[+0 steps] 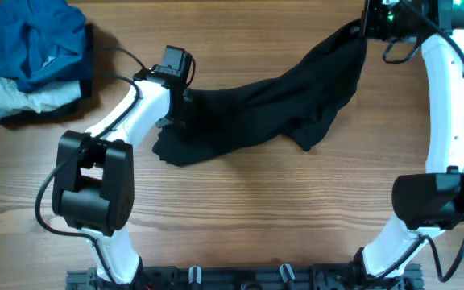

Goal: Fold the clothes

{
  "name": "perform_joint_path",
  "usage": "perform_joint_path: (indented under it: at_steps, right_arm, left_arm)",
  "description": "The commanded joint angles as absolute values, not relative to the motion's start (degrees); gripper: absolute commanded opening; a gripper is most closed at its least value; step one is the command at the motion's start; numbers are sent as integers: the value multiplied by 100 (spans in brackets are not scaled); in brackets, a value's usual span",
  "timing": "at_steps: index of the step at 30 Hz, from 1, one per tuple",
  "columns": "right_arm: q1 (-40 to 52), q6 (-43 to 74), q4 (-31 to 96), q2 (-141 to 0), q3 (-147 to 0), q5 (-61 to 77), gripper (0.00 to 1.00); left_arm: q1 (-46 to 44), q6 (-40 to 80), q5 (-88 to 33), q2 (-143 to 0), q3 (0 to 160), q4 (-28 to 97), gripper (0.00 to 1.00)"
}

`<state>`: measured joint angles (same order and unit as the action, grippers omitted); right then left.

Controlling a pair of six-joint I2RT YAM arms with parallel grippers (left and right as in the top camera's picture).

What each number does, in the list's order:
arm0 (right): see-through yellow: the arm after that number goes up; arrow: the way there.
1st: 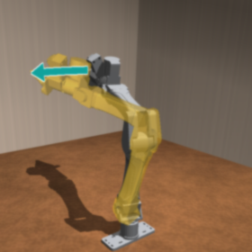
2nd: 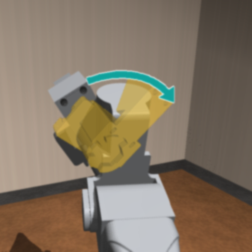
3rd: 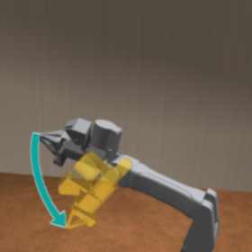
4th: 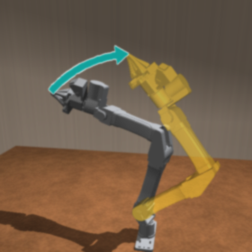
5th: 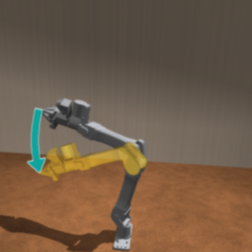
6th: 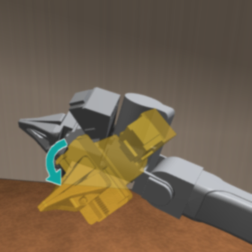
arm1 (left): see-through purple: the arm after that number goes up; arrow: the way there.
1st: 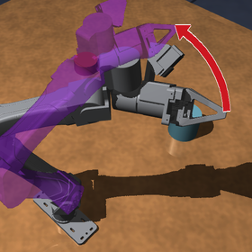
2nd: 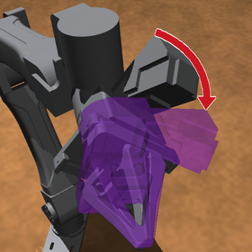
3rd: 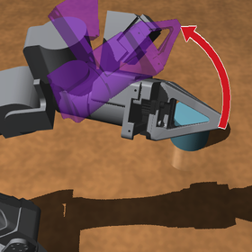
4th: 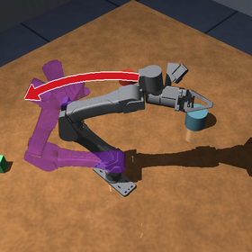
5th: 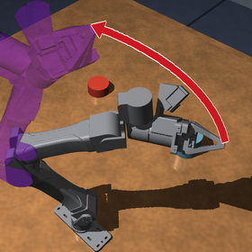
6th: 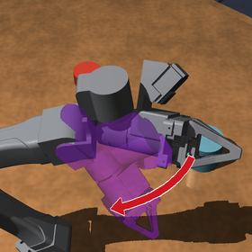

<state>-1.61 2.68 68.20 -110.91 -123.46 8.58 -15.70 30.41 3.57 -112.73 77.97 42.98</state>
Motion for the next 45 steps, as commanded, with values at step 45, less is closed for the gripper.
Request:
perform_joint_path:
  at_steps: [45]
  right_arm:
    - [-174, 145, 7124, -9701, -12337, 1490, 4]
  left_arm:
    - [-1549, 2998, 1302, -5874, 7747, 4827, 4]
